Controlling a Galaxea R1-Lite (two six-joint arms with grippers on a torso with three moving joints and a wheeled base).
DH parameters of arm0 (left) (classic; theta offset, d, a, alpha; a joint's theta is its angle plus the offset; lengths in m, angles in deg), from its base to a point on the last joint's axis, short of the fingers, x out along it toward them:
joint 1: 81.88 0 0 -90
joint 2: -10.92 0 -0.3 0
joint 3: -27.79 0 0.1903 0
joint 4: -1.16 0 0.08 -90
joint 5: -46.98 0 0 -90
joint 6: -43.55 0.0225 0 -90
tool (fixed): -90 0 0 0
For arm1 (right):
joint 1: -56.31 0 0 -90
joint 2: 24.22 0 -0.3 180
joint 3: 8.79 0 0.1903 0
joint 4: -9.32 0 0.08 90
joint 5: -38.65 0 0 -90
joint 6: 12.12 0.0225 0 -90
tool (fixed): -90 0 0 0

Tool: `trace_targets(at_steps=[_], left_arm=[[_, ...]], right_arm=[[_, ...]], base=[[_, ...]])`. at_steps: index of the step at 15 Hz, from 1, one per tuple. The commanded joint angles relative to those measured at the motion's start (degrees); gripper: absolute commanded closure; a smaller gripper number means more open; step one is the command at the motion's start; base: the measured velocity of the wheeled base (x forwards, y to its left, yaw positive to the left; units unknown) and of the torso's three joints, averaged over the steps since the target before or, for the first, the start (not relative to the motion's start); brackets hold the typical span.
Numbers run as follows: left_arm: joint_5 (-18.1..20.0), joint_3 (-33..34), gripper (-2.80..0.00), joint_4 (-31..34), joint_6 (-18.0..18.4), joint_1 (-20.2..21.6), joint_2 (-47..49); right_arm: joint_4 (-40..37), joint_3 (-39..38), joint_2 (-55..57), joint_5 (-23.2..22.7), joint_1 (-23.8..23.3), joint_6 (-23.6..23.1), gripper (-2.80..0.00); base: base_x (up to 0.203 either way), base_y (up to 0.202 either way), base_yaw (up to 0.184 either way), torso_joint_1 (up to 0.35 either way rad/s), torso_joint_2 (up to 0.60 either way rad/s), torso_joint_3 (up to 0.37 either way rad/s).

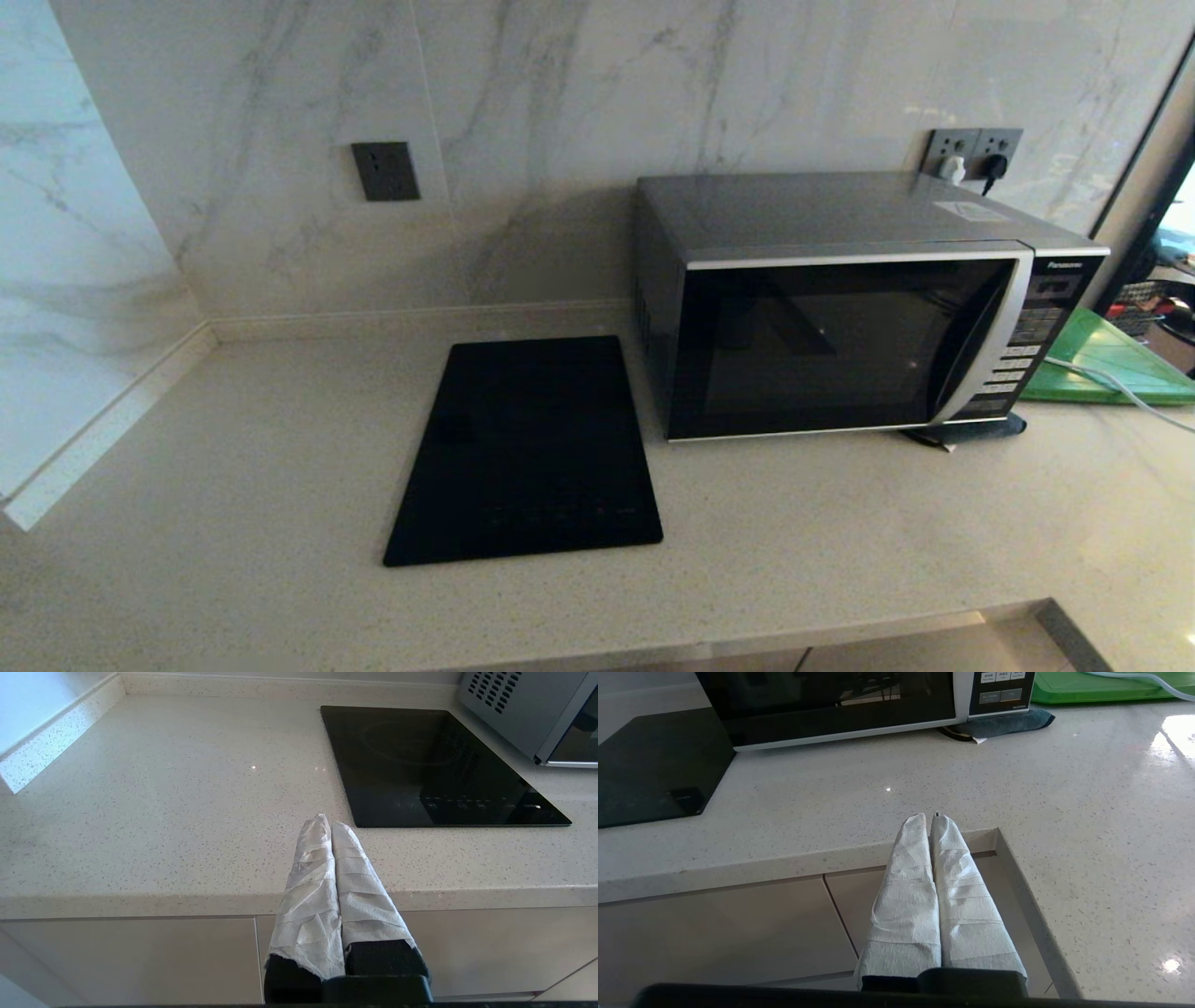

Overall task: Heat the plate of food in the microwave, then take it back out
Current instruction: Open the microwave oven

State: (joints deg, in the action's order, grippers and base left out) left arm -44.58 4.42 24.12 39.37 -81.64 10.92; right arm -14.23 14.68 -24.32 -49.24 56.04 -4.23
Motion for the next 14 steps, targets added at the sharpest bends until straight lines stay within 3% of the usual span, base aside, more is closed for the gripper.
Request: trace_targets(at_steps=[1,14], left_arm=[[-0.02,0.00,0.00,-0.02,-0.04,0.02,0.09],[-0.02,0.00,0.00,-0.02,-0.04,0.02,0.09]], right_arm=[[0.01,-0.01,0.10,0.00,0.00,0.10,0.00],[0.09,-0.10,0.10,0.79,0.00,-0.05,0.00]], base=[[0.000,0.000,0.000,0.000,0.00,0.000],[0.000,0.000,0.000,0.000,0.00,0.000]])
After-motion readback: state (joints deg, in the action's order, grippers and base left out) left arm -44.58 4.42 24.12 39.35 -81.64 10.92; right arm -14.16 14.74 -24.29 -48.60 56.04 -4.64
